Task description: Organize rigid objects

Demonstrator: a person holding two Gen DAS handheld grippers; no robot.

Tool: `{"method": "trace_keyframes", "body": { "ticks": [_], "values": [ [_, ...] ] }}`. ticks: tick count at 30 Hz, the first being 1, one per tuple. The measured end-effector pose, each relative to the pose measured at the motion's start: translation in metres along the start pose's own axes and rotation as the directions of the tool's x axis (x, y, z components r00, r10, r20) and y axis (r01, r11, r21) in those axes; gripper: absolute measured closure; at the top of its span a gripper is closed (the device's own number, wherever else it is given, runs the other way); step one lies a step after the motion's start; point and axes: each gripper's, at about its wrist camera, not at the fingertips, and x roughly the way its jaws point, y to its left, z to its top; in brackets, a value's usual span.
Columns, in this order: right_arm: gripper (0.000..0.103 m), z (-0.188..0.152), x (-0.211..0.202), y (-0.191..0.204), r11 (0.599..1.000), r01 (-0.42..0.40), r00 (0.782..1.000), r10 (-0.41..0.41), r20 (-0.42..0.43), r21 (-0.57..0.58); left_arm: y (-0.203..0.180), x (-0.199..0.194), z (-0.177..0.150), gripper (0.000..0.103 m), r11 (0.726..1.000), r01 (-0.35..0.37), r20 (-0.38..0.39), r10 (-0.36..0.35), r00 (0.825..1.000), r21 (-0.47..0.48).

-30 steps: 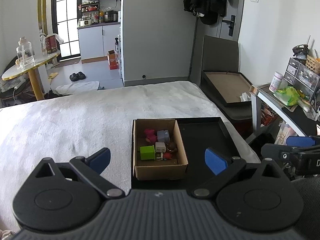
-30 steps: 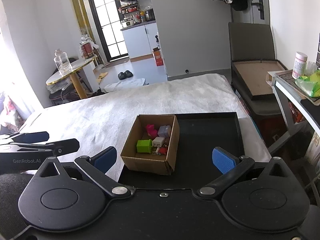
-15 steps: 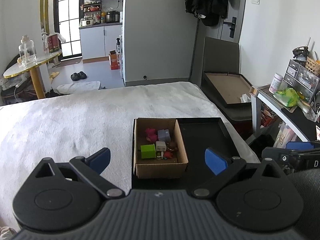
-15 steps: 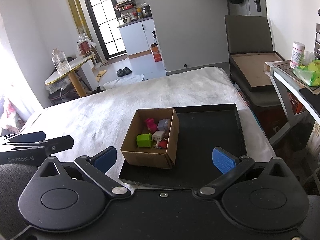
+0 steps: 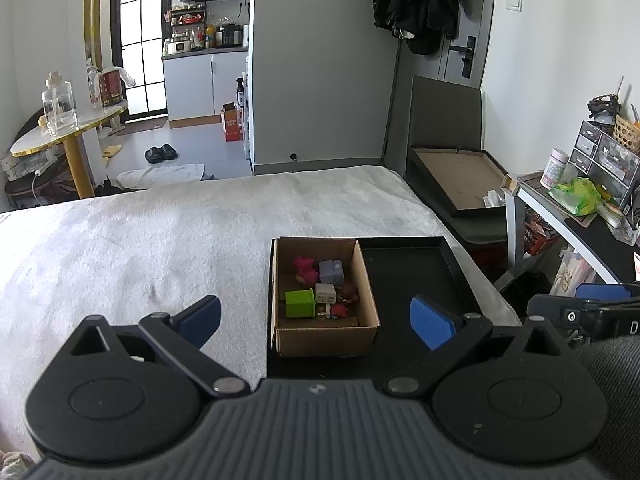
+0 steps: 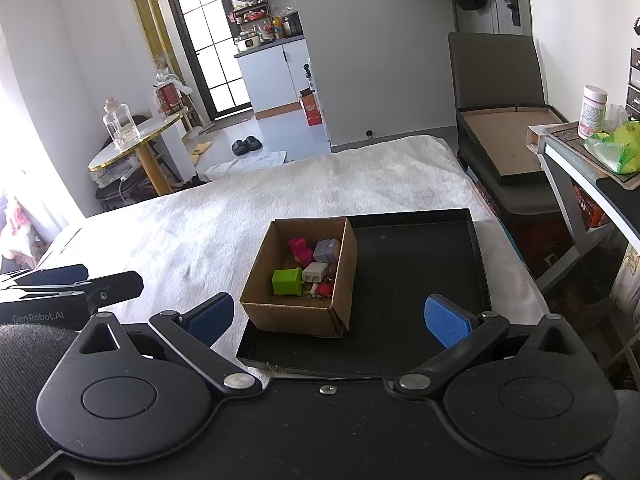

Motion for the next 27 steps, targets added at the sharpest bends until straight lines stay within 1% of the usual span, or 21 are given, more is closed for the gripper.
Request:
{"method": "trace_keyframes", "body": {
  "ticks": [27],
  "values": [
    [0.0, -0.0013, -0.0005, 0.0023, 1.0, 0.009, 1.0, -0.009, 0.005, -0.005, 0.0013, 0.0005, -0.0005, 0.003, 1.0, 0.004, -0.007, -0.004, 1.0, -0.006]
  ]
}}
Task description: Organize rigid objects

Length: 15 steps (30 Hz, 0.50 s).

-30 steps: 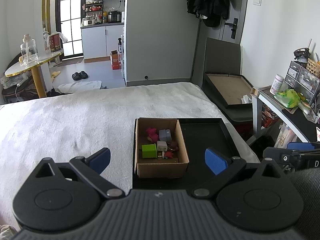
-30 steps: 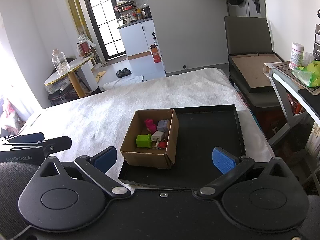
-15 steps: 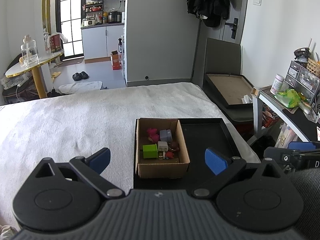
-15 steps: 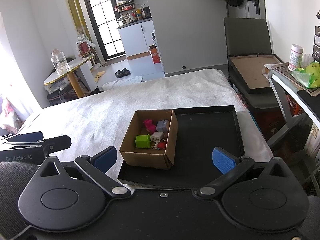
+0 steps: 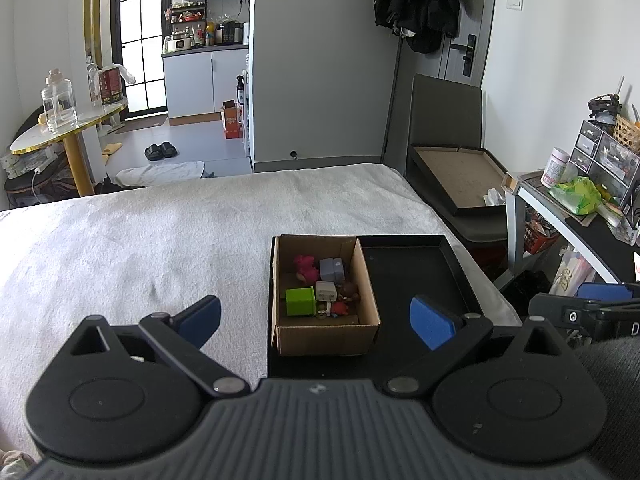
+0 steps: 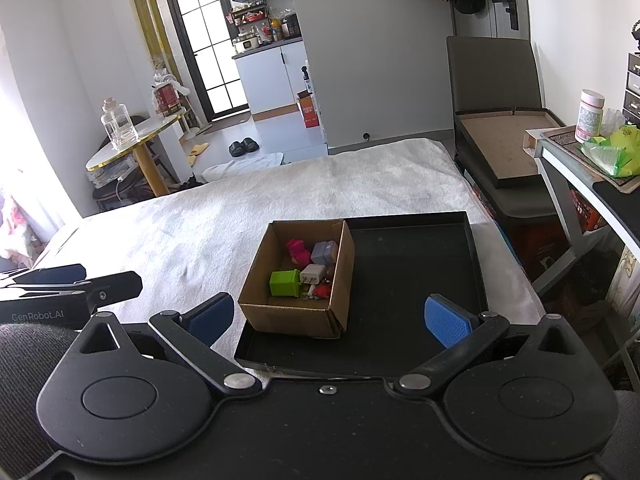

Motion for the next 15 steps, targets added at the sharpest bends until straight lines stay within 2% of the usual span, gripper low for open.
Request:
{"method": "trace_keyframes", "body": {
  "ticks": [15],
  "values": [
    [0.0, -0.0003, 0.0003, -0.0002, 1.0, 0.002, 1.0, -0.002, 0.001, 0.002, 0.0033, 0.0005, -0.0009, 0.003, 1.0, -0.001, 0.001, 0.001, 1.0, -0.005]
  ]
}}
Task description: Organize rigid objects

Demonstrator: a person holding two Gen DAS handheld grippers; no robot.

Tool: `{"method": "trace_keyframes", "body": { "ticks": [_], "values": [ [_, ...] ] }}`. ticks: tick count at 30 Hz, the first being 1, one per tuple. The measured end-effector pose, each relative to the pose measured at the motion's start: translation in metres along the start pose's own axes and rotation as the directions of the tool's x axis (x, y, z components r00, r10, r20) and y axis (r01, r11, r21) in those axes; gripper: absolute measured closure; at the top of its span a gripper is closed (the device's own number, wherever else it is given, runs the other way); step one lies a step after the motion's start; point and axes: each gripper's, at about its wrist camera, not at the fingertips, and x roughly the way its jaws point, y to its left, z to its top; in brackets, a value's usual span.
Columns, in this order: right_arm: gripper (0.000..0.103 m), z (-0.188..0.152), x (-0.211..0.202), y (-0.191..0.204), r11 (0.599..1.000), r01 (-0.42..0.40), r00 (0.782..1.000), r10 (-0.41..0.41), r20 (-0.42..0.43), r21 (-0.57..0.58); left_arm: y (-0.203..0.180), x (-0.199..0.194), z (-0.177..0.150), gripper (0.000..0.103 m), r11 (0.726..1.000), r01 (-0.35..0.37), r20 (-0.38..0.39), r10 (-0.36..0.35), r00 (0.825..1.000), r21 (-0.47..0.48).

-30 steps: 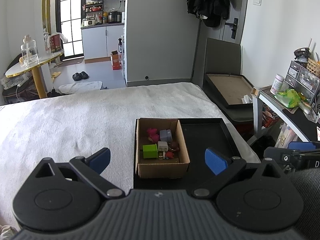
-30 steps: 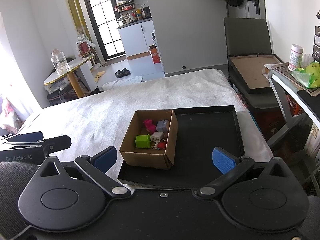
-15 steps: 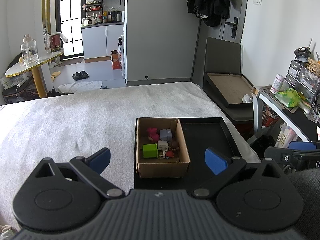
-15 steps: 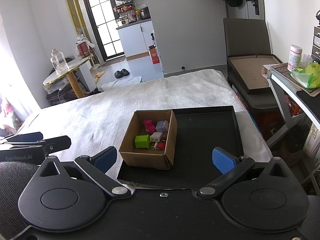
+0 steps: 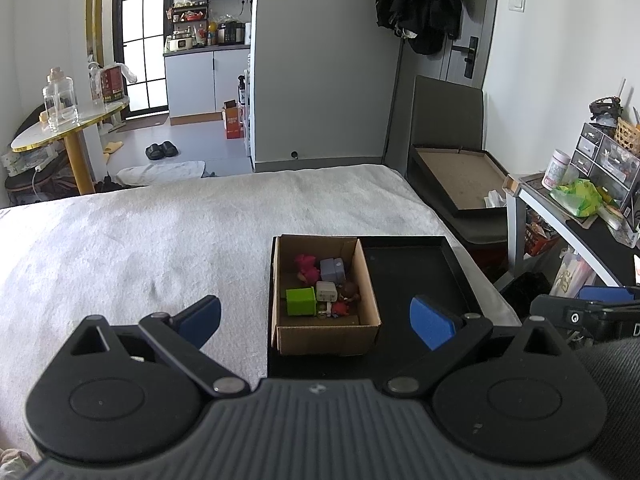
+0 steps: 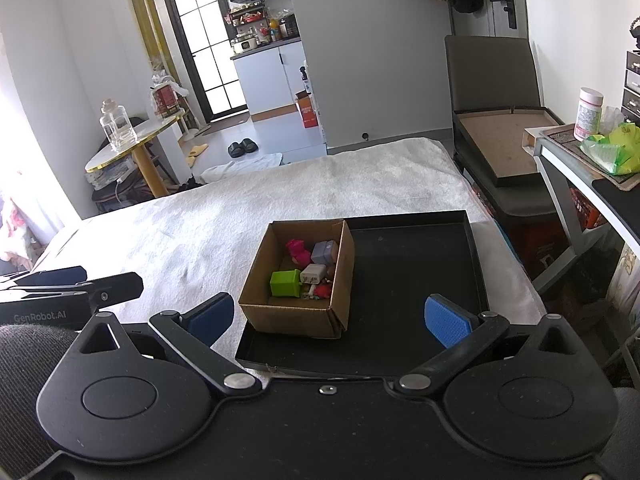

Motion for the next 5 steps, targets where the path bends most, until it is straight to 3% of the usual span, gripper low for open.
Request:
{"method": "trace_keyframes", "body": {
  "ticks": [5],
  "values": [
    [0.0, 0.0003, 0.0005, 0.0, 1.0, 0.0, 1.0, 0.0, 0.0, 0.004, 0.0003, -0.0008, 0.0013, 0.003, 1.0, 0.009, -0.004, -0.009, 1.0, -0.001]
  ]
}}
